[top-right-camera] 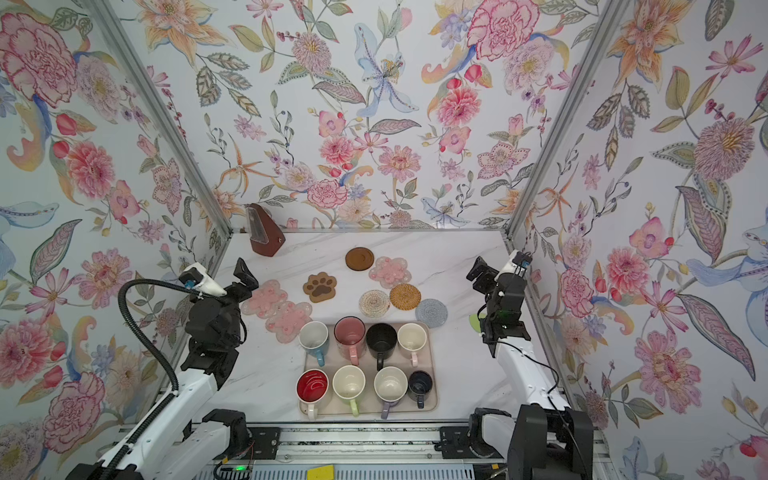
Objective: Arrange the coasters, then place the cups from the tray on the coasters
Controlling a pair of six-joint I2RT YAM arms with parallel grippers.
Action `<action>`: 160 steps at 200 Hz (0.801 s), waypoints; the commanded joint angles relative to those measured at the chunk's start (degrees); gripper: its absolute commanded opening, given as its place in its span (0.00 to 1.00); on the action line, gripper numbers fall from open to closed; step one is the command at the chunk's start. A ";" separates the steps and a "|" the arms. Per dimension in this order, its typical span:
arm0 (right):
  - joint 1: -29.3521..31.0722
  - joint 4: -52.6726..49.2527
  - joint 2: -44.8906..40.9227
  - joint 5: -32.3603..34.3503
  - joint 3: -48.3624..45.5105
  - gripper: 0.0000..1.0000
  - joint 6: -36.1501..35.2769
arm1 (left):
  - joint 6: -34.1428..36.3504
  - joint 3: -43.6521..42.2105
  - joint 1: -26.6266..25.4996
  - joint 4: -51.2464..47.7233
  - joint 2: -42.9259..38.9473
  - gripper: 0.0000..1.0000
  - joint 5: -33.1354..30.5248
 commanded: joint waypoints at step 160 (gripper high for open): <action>15.96 -28.07 28.01 -11.84 15.43 0.80 4.63 | -8.96 -3.04 0.25 -13.58 -5.46 0.99 -0.06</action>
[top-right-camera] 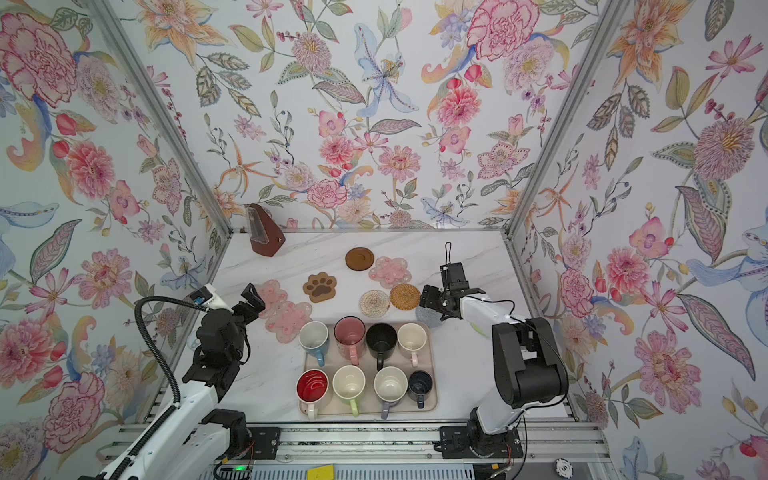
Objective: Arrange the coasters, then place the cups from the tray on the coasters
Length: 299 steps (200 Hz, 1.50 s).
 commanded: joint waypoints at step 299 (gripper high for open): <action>-8.25 2.09 6.18 3.83 7.96 0.82 0.58 | -0.64 2.77 1.09 -5.98 1.93 0.99 0.36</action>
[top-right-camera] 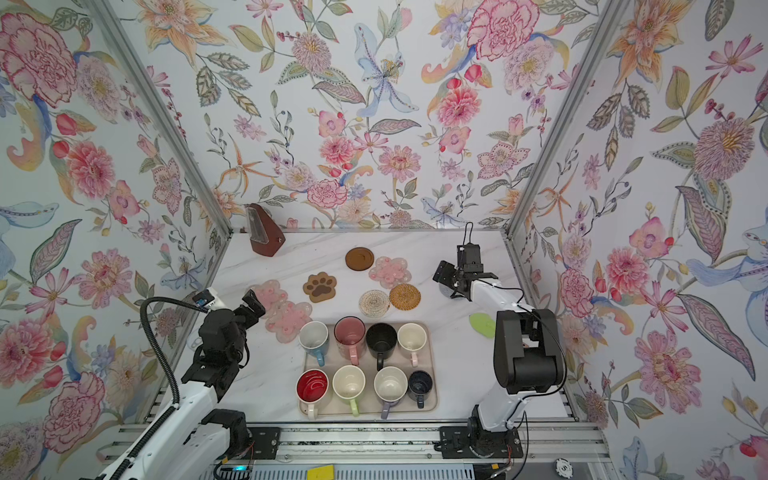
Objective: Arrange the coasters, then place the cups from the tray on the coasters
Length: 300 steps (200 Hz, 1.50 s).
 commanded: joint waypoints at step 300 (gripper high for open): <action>8.48 -10.45 28.10 -1.60 40.93 0.83 -3.84 | -1.29 2.64 0.91 -4.60 -2.91 0.99 1.41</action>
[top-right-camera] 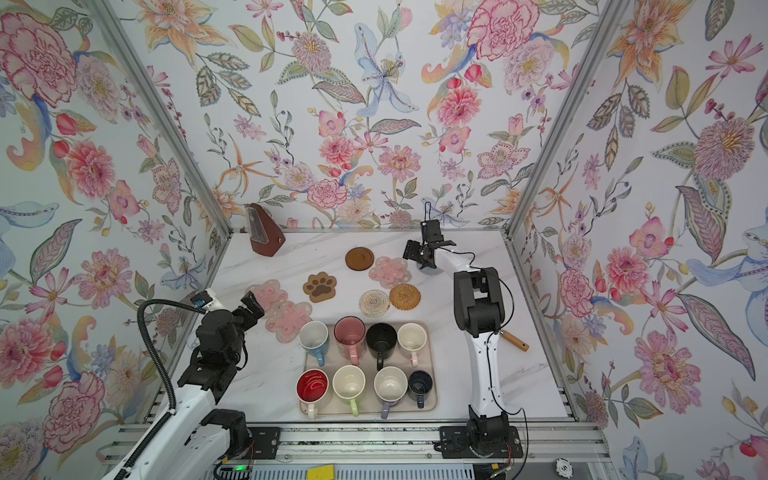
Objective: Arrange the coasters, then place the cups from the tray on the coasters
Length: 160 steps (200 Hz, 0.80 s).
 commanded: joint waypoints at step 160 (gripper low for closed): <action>12.73 -10.80 -11.68 9.82 -10.82 0.86 -11.24 | 0.73 0.83 0.71 -0.29 -1.93 0.99 -0.55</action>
